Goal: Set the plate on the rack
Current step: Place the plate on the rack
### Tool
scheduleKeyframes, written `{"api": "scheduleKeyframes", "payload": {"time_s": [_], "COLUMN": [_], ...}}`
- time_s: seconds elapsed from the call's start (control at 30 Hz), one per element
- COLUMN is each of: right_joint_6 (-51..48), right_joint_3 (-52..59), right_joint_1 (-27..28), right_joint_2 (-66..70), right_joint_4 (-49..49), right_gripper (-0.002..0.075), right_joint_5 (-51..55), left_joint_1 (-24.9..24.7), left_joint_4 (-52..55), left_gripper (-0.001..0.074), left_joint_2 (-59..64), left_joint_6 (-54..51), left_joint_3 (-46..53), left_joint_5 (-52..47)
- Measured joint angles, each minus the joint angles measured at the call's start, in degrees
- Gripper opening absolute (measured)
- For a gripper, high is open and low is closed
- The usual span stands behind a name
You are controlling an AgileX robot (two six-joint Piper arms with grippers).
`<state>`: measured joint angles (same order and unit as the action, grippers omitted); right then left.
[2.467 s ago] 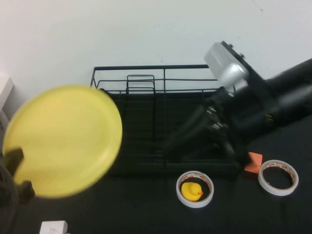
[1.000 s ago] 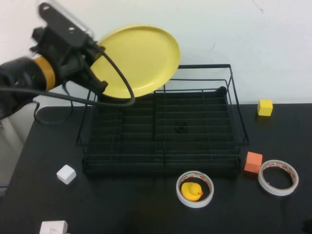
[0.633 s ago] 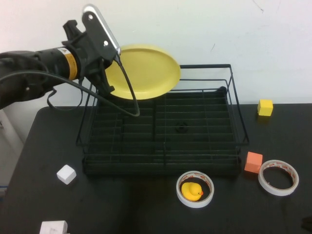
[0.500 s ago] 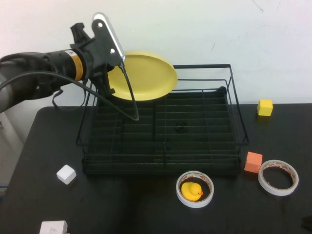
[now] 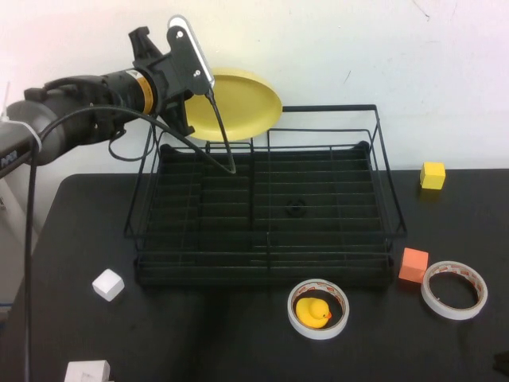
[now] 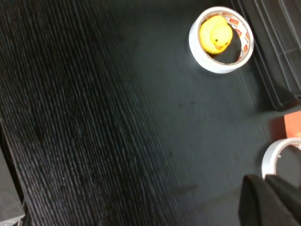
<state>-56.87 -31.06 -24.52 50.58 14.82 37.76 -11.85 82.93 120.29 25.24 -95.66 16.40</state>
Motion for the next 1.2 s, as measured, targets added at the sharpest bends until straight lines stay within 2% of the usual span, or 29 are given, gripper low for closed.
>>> {"api": "scheduleKeyframes", "payload": {"time_s": [0.53,0.6,0.7,0.8,0.87,0.93,1.1,1.2], "right_joint_6": [0.0,0.0,0.0,0.0,0.0,0.0,0.0,0.1], "right_joint_3": [0.0,0.0,0.08,0.08,0.08,0.08,0.08,0.08], "right_joint_1": [0.0,0.0,0.0,0.0,0.0,0.0,0.0,0.0], "right_joint_2": [0.0,0.0,0.0,0.0,0.0,0.0,0.0,0.0], "right_joint_4": [-0.96,-1.04,-1.04,-1.04,-1.04,-1.04,-1.04,-1.04], "right_gripper": [0.0002,0.0002,0.0002,0.0002,0.0002,0.0002,0.0002,0.0002], "right_joint_5": [-1.14,-1.14,-1.26,-1.99,-2.39,-2.66,-3.0,-3.49], "left_joint_1": [-0.09,-0.09,-0.09,-0.09,-0.09,-0.09,-0.09,-0.37], "left_joint_4": [-0.26,-0.26,-0.15,0.06,0.17,1.15,5.64,10.18], "left_gripper": [0.0051,0.0073,0.0197,0.0384,0.0442,0.0445,0.0371,0.0337], "left_joint_2": [5.27,5.97,6.48,6.6,6.6,6.6,6.09,4.64], "left_joint_6": [1.1,3.15,7.5,10.36,13.2,15.86,23.42,31.74], "left_joint_3": [-0.43,-0.43,-0.43,-0.43,-0.43,-0.43,-0.43,-0.43], "left_joint_5": [1.62,1.52,1.17,1.07,1.18,2.09,6.16,7.94]}}
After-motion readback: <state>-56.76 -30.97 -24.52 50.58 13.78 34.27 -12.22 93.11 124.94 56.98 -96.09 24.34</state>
